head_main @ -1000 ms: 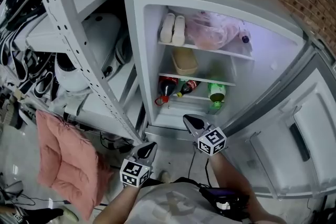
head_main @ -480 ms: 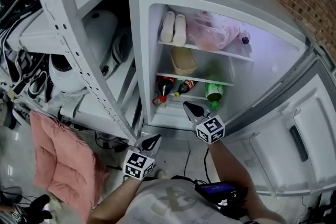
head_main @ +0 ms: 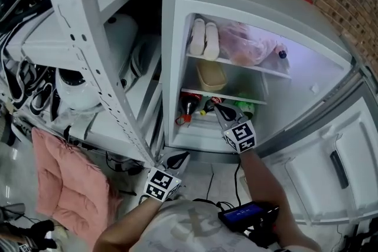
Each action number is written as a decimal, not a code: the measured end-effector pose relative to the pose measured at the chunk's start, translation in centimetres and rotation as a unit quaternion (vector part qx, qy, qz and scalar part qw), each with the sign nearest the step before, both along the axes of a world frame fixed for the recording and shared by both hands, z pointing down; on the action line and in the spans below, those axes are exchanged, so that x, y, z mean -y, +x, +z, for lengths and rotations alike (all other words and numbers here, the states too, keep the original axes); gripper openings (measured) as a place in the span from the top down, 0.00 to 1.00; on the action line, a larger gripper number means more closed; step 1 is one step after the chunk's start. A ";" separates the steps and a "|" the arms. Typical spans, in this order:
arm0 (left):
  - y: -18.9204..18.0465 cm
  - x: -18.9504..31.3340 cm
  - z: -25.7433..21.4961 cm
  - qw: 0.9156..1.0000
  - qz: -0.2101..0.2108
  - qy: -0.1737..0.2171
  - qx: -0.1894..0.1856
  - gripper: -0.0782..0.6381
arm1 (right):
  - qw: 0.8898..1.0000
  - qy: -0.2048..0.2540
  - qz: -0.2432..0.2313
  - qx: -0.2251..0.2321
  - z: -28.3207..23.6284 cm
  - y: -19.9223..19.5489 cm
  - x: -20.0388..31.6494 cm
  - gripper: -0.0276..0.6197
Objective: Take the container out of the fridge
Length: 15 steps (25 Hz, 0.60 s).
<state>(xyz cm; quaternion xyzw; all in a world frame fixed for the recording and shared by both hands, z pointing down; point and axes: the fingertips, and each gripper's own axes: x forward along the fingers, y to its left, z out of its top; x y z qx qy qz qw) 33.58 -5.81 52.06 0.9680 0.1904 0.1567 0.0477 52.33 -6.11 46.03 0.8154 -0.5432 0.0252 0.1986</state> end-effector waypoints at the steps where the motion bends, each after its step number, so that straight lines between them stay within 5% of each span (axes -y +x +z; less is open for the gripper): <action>1: 0.3 0.1 -0.1 1.000 0.002 -0.001 -0.001 0.89 | 1.000 -0.010 0.000 -0.010 0.0 0.4 0.3 0.95; 9: 2.7 -0.2 -0.5 1.000 0.026 -0.002 -0.009 0.89 | 0.985 -0.127 0.001 -0.113 -0.6 3.9 1.8 0.88; 15: 3.9 -0.4 -0.4 0.999 0.036 0.003 -0.013 0.89 | 0.946 -0.236 0.012 -0.220 0.3 5.9 2.5 0.83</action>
